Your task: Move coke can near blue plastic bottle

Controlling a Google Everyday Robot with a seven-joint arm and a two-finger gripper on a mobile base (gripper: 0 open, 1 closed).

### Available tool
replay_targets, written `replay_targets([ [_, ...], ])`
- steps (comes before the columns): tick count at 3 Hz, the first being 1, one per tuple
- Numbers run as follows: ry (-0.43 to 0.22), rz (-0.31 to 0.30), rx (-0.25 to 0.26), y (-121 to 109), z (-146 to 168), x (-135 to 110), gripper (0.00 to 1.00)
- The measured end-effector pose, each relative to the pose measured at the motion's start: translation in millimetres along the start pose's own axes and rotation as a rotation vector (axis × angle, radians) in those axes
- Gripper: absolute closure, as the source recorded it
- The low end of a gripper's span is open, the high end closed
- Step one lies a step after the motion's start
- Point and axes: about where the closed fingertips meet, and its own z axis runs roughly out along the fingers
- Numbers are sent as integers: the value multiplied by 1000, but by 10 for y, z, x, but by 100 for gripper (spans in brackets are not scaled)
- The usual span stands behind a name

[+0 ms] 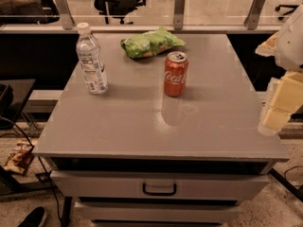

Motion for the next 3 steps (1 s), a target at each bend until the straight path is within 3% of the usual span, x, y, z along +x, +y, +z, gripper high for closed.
replay_targets([
  [1, 0, 0, 0, 0, 0, 0, 0],
  [3, -90, 102, 13, -466, 362, -307, 0],
])
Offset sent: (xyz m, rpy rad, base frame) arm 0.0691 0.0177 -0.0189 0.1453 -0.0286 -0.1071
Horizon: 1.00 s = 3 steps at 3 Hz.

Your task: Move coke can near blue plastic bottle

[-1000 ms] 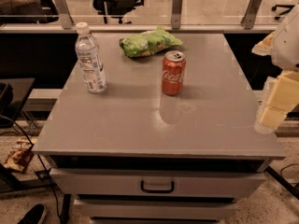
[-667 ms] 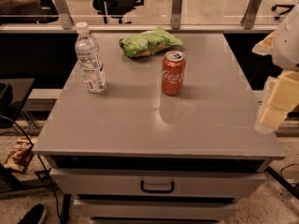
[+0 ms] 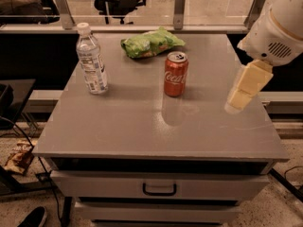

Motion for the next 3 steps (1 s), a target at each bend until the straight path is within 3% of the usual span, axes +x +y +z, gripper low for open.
replay_targets([
  [2, -87, 75, -22, -330, 455, -471, 0],
  [3, -156, 84, -33, -435, 698, -766, 0],
])
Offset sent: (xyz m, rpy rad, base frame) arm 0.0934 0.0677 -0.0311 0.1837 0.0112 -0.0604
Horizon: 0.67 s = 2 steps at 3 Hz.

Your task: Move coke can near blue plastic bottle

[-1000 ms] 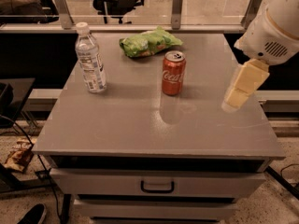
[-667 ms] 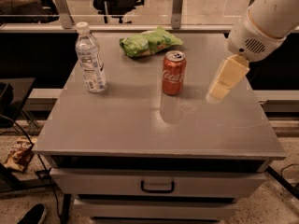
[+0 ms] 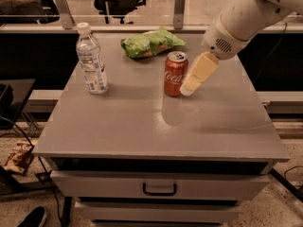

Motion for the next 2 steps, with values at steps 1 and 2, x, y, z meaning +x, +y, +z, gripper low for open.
replay_targets([
  [1, -31, -1, -13, -65, 196, -124, 0],
  [2, -48, -5, -29, -84, 351, -213, 0],
])
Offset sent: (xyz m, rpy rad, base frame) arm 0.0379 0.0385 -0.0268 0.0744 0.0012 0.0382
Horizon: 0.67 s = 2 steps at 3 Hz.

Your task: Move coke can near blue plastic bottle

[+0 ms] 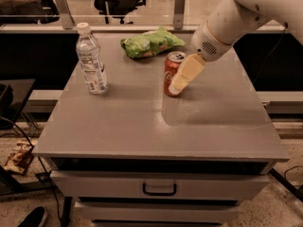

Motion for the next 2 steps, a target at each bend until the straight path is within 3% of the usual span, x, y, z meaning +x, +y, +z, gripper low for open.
replay_targets([
  [1, -6, -6, -17, -14, 119, -52, 0],
  [2, -2, -29, -29, -10, 195, -140, 16],
])
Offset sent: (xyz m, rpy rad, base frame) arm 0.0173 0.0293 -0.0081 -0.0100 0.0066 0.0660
